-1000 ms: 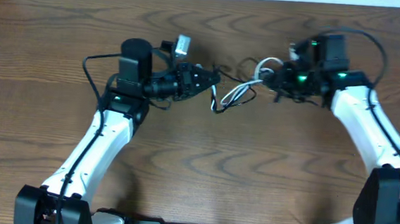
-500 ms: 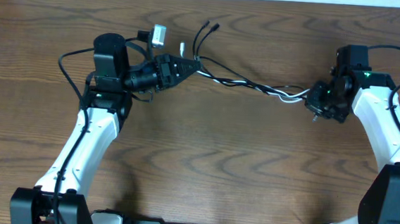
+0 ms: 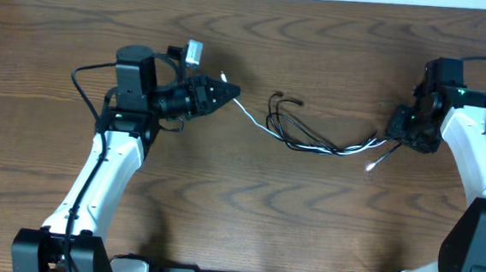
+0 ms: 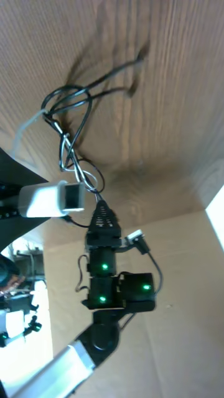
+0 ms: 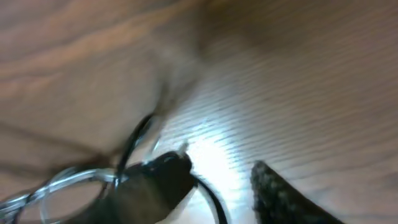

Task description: Untangle cables

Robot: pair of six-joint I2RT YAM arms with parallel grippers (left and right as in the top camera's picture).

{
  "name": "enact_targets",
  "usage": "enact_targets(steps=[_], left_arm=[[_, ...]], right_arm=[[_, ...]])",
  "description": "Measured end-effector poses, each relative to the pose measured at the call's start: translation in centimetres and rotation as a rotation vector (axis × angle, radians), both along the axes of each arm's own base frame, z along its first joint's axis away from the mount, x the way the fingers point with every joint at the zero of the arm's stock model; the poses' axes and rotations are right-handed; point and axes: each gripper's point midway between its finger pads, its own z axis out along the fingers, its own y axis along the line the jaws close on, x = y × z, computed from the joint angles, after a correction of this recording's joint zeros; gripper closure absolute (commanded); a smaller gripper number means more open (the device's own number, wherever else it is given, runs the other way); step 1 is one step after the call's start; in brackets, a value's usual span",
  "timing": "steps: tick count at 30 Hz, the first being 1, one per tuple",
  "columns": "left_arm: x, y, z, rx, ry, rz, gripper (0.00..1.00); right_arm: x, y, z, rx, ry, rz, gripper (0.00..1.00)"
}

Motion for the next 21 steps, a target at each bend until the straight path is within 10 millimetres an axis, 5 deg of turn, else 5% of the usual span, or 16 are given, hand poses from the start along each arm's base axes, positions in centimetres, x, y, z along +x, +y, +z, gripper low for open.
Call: enact_targets(steps=[3, 8, 10, 15, 21], left_arm=[[-0.2, -0.5, -0.3, 0.024, -0.023, -0.014, 0.87], [-0.1, -0.1, -3.1, 0.153, 0.013, 0.045, 0.36], [-0.2, 0.6, -5.2, 0.247, 0.054, 0.087, 0.25], [-0.2, 3.5, -9.1, 0.493, 0.111, 0.202, 0.11], [0.5, 5.9, -10.4, 0.614, 0.126, 0.300, 0.10]], right_arm=[[0.1, 1.6, 0.2, 0.078, -0.017, 0.082, 0.27], [0.2, 4.2, 1.2, 0.215, -0.048, 0.191, 0.26], [0.7, 4.9, 2.1, 0.253, -0.075, 0.215, 0.23], [1.9, 6.3, 5.7, 0.301, -0.193, 0.290, 0.23], [1.6, 9.4, 7.4, 0.281, -0.246, 0.437, 0.28]])
